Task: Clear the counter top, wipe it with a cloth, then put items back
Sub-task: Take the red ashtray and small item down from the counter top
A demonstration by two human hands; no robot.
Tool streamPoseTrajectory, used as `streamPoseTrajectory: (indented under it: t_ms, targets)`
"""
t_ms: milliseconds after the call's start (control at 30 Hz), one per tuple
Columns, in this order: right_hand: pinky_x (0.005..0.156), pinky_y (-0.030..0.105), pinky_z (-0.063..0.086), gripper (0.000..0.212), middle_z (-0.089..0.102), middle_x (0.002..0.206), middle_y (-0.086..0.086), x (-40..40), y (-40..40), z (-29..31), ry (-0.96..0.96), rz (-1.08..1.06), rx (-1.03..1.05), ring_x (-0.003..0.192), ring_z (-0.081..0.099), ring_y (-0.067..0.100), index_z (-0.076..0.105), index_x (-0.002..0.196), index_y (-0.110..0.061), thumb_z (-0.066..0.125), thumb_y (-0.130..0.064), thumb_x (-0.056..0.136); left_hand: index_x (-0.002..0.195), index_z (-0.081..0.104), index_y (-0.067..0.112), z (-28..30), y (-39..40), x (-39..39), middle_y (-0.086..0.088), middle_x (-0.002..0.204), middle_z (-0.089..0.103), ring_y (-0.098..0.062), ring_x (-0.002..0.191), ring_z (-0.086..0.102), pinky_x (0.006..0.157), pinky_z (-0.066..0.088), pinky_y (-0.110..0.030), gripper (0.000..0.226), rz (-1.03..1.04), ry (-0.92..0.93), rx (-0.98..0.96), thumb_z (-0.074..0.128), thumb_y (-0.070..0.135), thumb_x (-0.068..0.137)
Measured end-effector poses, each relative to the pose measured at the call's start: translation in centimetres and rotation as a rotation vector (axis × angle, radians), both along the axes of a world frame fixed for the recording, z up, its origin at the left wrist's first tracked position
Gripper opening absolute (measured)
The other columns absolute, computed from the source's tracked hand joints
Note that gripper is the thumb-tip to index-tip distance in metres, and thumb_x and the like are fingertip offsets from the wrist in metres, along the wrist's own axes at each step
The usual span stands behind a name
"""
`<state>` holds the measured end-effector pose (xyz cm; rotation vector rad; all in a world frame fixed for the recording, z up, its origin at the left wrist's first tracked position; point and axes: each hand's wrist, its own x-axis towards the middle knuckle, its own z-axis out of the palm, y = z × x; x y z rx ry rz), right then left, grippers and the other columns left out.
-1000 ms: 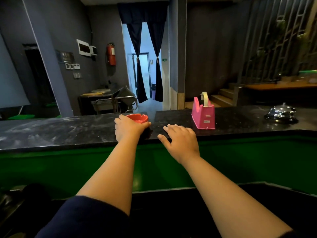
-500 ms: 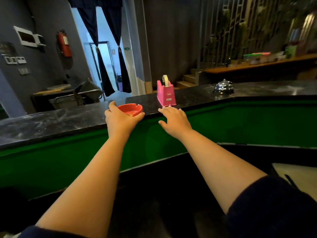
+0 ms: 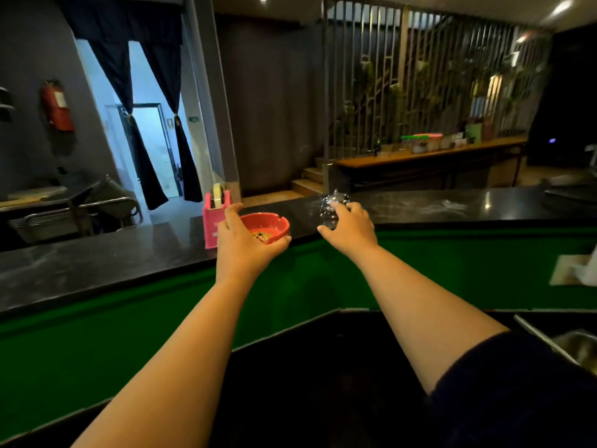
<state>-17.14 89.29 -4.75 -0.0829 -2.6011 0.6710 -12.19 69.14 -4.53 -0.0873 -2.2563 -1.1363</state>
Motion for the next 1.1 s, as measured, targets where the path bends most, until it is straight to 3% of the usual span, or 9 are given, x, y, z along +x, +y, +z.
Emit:
streamPoseTrajectory:
  t_ms: [200,333,433,567,733,967,1100]
  targets:
    - [0.114,0.045,0.029,0.098,0.023,0.154,0.016,-6.4,4.4,0.2,-0.123,-0.024,-0.052,0.144,0.021,0.035,0.014,0.154,-0.016,0.067,-0.055,0.081,0.139,0.027,0.025,-0.5,4.9,-5.0,-0.011,0.134,0.043,-0.027,0.121,0.047,0.097,0.042,-0.037,0.105,0.005,-0.014,0.016,0.086,0.051,0.056]
    - [0.11,0.045,0.033,0.107,0.021,0.155,0.016,-10.0,4.9,0.5,-0.172,0.001,-0.133,0.144,0.022,0.035,0.006,0.154,-0.017,0.072,-0.054,0.078,0.141,0.026,0.025,-0.5,6.4,-7.6,-0.012,0.135,0.043,-0.026,0.121,0.047,0.095,0.042,-0.034,0.106,0.023,-0.012,0.024,0.087,0.049,0.057]
    - [0.106,0.046,0.038,0.106,0.024,0.153,0.015,-12.0,4.4,0.9,-0.19,0.01,-0.182,0.14,0.03,0.036,0.011,0.153,-0.019,0.075,-0.052,0.075,0.141,0.026,0.025,-0.4,6.8,-9.0,-0.011,0.136,0.043,-0.025,0.122,0.047,0.094,0.041,-0.032,0.106,0.036,-0.009,0.033,0.087,0.049,0.057]
    - [0.098,0.044,0.043,0.088,0.033,0.145,0.012,-13.5,3.6,0.8,-0.17,-0.009,-0.195,0.131,0.04,0.035,0.029,0.147,-0.025,0.077,-0.043,0.076,0.141,0.025,0.025,-0.6,6.9,-10.0,-0.01,0.138,0.042,-0.024,0.123,0.046,0.096,0.042,-0.034,0.105,0.053,-0.023,0.053,0.086,0.05,0.058]
    - [0.1,0.042,0.042,0.077,0.036,0.14,0.012,-13.2,3.9,0.8,-0.115,-0.002,-0.236,0.129,0.04,0.033,0.039,0.142,-0.028,0.079,-0.037,0.077,0.142,0.025,0.025,-0.7,6.8,-9.5,-0.009,0.139,0.042,-0.024,0.123,0.046,0.097,0.042,-0.035,0.107,0.064,-0.042,0.053,0.086,0.05,0.058]
    - [0.097,0.038,0.046,0.071,0.045,0.127,0.01,-6.4,2.1,0.3,0.038,0.15,-0.272,0.117,0.051,0.032,0.051,0.134,-0.029,0.081,-0.039,0.071,0.141,0.027,0.023,0.4,4.4,-3.9,-0.007,0.142,0.038,-0.023,0.124,0.046,0.101,0.044,-0.038,0.108,0.061,0.019,0.058,0.085,0.054,0.056]
    - [0.097,0.03,0.041,0.07,0.047,0.125,0.009,0.5,-0.6,-0.8,0.1,0.28,-0.252,0.117,0.052,0.028,0.053,0.133,-0.029,0.082,-0.035,0.069,0.137,0.031,0.024,0.0,0.8,1.6,-0.006,0.132,0.046,-0.023,0.117,0.051,0.099,0.048,-0.039,0.106,0.093,0.036,0.079,0.085,0.056,0.052]
